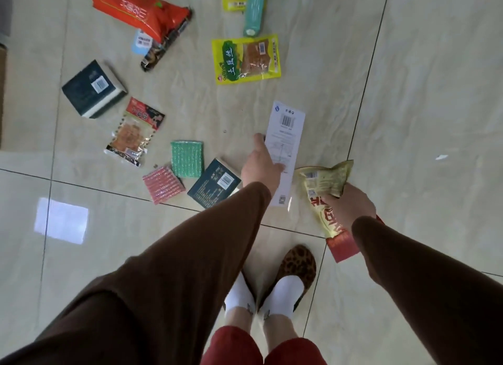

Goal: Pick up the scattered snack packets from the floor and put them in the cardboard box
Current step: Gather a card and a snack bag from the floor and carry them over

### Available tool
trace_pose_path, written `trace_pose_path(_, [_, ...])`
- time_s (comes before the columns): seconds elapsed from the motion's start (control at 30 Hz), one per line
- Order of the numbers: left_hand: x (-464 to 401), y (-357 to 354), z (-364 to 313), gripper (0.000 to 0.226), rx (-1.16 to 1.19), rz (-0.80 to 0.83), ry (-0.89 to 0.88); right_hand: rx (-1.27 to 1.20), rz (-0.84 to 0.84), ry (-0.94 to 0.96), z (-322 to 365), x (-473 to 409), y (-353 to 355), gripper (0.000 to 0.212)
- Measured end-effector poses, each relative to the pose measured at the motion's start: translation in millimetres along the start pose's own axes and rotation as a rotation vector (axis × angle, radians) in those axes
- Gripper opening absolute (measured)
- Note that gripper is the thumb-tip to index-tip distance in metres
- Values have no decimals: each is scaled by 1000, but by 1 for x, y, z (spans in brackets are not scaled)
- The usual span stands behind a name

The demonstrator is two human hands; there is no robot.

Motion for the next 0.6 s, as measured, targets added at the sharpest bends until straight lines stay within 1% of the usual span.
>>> trace_pose_path(0.07, [17, 21, 21, 38, 50, 22, 43, -80, -19, -35, 10, 13, 15, 36])
trace_pose_path(0.13, [25, 46, 49, 24, 6, 12, 87, -106, -21, -62, 22, 23, 27, 34])
trace_pose_path(0.17, [27, 59, 65, 21, -11, 1, 119, -108, -23, -72, 29, 26, 32, 33])
trace_pose_path(0.27, [27, 92, 111, 27, -10, 6, 223, -116, -36, -68, 58, 27, 42, 36])
trace_pose_path(0.37, [21, 99, 138, 32, -70, 90, 247, -64, -41, 16, 106, 14, 54, 28])
trace_pose_path(0.43, [15, 99, 142, 38, -137, 87, 224, -6, -50, 122, 142, -7, 62, 27])
trace_pose_path(0.5, [8, 97, 141, 48, -237, 37, 183, 39, -61, 225, 177, -36, 66, 30])
trace_pose_path(0.6, [-5, 85, 140, 49, -316, -34, 117, 173, -65, 342, 228, -85, 68, 35])
Point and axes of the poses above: each hand's wrist, its own x-axis away from the middle knuckle, its own y-axis out of the back of the hand, z = x × y, the point moved 6 cm from there along -x, towards the middle knuckle, and after that the axes turned 14 degrees about y, right-handed, at the moved point
